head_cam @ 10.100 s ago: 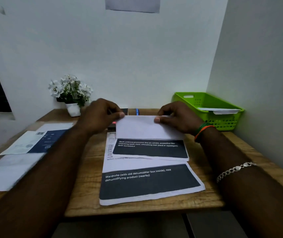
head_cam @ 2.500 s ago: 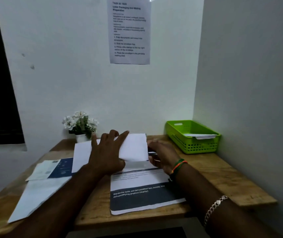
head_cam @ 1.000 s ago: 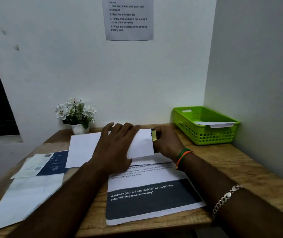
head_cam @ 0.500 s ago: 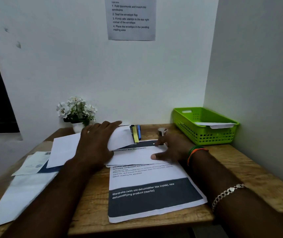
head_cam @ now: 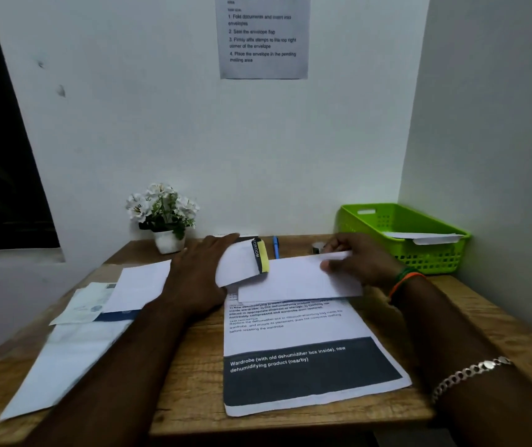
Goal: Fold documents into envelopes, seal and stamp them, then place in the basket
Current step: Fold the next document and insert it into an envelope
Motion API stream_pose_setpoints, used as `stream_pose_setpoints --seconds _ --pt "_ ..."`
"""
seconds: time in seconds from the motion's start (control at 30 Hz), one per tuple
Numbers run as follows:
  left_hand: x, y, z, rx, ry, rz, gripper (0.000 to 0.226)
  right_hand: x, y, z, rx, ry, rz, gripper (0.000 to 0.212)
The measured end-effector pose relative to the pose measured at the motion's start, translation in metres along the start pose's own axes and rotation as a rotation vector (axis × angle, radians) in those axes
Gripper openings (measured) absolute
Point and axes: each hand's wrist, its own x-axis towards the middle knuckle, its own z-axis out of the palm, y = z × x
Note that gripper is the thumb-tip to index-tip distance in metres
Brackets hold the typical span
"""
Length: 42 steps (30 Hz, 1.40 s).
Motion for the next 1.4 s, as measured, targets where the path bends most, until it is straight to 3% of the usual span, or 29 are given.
stream_pose_setpoints --seconds 0.17,0.23,0.33,0.43,0.6,0.9,1.2,1.4 --pt "0.002 -0.003 0.002 -0.006 0.019 -0.005 0.098 0.0 -0.002 -0.021 0.093 0.386 -0.043 0.016" --pt "0.002 -0.003 0.004 -0.007 0.027 -0.011 0.1 0.0 -0.002 -0.028 0.234 0.47 -0.038 0.013" --pt "0.003 -0.004 0.004 -0.007 0.035 -0.026 0.105 -0.004 -0.005 -0.034 0.502 0.424 0.05 0.013" --pt "0.004 -0.003 0.004 -0.02 0.028 -0.025 0.105 -0.006 -0.005 -0.035 0.546 0.349 0.063 0.013" --pt "0.002 -0.001 0.002 -0.03 0.033 0.005 0.102 -0.009 -0.005 -0.031 0.354 0.221 0.044 0.011" --pt "0.004 -0.002 0.003 -0.034 0.048 0.069 0.099 -0.007 0.001 -0.032 0.181 0.295 0.046 0.01" --pt "0.002 0.012 0.001 0.114 -0.021 0.137 0.116 0.0 0.002 -0.033 0.037 0.42 -0.096 0.012" --pt "0.002 0.02 0.007 0.192 -0.063 0.155 0.115 -0.001 -0.012 -0.006 0.051 0.338 -0.174 0.008"
